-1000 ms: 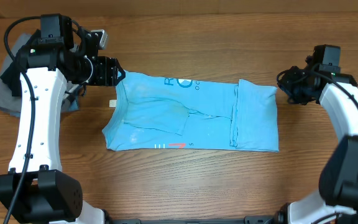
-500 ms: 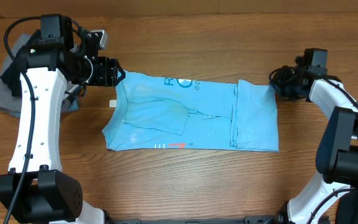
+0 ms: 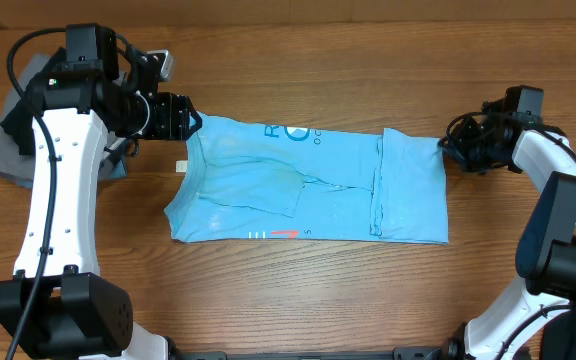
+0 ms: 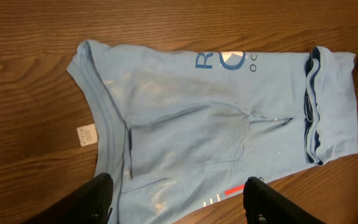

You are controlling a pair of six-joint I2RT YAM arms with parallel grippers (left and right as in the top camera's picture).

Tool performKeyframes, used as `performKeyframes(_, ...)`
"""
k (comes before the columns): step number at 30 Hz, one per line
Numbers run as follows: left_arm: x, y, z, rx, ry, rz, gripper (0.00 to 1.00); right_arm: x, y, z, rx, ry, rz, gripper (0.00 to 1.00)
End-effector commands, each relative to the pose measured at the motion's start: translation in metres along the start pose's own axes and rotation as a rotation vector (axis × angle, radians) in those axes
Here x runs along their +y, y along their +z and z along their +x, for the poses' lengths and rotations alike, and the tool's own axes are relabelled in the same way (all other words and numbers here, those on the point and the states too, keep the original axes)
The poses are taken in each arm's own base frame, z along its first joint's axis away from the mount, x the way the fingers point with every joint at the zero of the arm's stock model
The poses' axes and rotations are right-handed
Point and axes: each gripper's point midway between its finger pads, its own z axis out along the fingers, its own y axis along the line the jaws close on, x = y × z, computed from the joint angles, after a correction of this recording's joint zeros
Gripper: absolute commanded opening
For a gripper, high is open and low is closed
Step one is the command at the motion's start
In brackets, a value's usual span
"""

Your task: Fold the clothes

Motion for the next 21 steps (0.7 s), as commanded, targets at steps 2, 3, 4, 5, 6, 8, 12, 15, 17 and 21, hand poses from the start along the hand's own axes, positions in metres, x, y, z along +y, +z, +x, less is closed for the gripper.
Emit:
performKeyframes(2, -0.007, -0.016, -0.01, -0.055, 0.038, 0.007, 0.7, 0.004, -0.004, -0.002, -0.035, -0.045, 0.053, 0.17)
performKeyframes(3, -0.007, -0.016, -0.01, -0.055, 0.038, 0.007, 0.7, 0.006, -0.001, 0.0, -0.031, -0.043, 0.052, 0.17)
performKeyframes(4, -0.007, -0.016, -0.01, -0.055, 0.037, 0.007, 0.7, 0.008, 0.003, 0.002, -0.027, -0.038, 0.052, 0.17)
performKeyframes(5, -0.007, -0.016, -0.01, -0.055, 0.037, 0.007, 0.7, 0.01, 0.008, 0.002, -0.027, -0.038, 0.049, 0.17)
performKeyframes(6, -0.007, -0.016, -0.01, -0.054, 0.037, 0.007, 0.7, 0.012, 0.013, 0.002, -0.032, -0.037, 0.044, 0.17)
performKeyframes(8, -0.007, -0.016, -0.01, -0.053, 0.036, 0.007, 0.7, 0.017, 0.022, -0.002, -0.048, -0.042, 0.028, 0.17)
performKeyframes(12, -0.008, -0.016, -0.007, -0.042, 0.031, 0.008, 0.7, 0.026, 0.033, -0.013, -0.093, -0.065, -0.007, 0.14)
performKeyframes(15, -0.008, -0.016, -0.005, -0.033, 0.028, 0.009, 0.7, 0.031, 0.027, -0.017, -0.105, -0.093, -0.018, 0.14)
performKeyframes(17, -0.008, -0.016, -0.005, -0.034, 0.028, 0.009, 0.71, 0.032, 0.014, -0.02, -0.114, -0.128, -0.018, 0.18)
performKeyframes(21, -0.008, -0.016, -0.006, -0.037, 0.033, 0.008, 0.71, 0.029, -0.023, -0.024, -0.124, -0.14, -0.041, 0.21)
